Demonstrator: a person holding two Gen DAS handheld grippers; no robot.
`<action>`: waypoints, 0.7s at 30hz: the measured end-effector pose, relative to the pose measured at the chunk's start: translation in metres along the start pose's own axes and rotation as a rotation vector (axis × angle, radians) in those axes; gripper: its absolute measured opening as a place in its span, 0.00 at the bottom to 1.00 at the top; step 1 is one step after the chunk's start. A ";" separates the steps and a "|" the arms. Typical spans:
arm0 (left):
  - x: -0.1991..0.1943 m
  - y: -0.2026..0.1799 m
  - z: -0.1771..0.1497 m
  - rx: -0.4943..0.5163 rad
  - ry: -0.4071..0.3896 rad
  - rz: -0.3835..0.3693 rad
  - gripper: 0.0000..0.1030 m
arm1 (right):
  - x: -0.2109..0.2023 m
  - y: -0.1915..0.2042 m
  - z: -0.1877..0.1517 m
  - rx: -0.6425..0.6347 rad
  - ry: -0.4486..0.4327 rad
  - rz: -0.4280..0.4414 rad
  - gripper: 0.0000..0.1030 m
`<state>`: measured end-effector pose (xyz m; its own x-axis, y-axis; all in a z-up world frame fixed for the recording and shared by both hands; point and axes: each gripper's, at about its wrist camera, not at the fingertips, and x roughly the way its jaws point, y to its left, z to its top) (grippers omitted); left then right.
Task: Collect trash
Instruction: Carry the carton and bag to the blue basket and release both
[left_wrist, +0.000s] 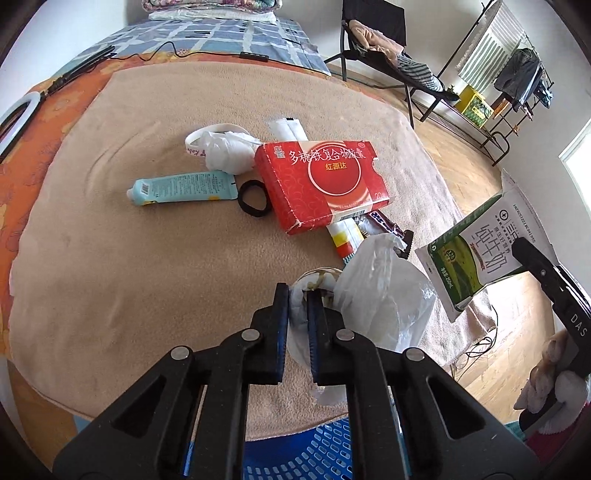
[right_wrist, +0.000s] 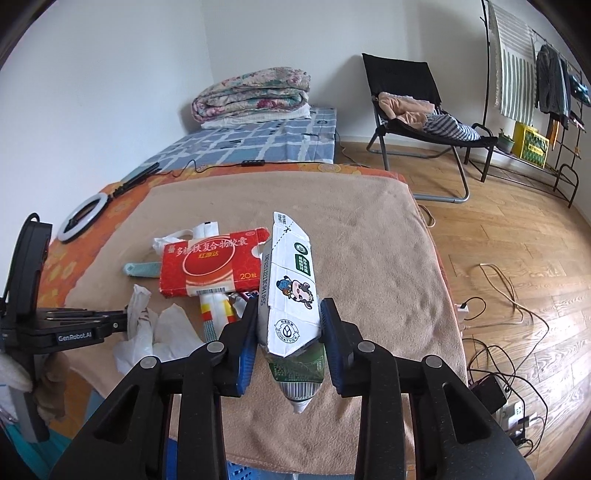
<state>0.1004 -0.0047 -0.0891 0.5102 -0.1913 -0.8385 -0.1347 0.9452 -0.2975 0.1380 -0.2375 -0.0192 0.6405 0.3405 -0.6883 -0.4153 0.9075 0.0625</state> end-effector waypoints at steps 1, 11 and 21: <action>-0.004 0.003 -0.001 -0.001 -0.003 -0.002 0.07 | -0.001 0.001 0.000 0.002 0.001 0.003 0.30; -0.044 0.023 -0.025 0.021 -0.032 0.014 0.07 | -0.026 0.021 -0.011 0.006 -0.002 0.079 0.30; -0.067 0.033 -0.074 0.102 -0.034 0.057 0.07 | -0.052 0.056 -0.043 -0.008 0.035 0.188 0.30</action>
<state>-0.0014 0.0201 -0.0764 0.5334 -0.1292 -0.8359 -0.0776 0.9766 -0.2005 0.0531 -0.2147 -0.0110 0.5287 0.4948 -0.6897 -0.5302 0.8270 0.1868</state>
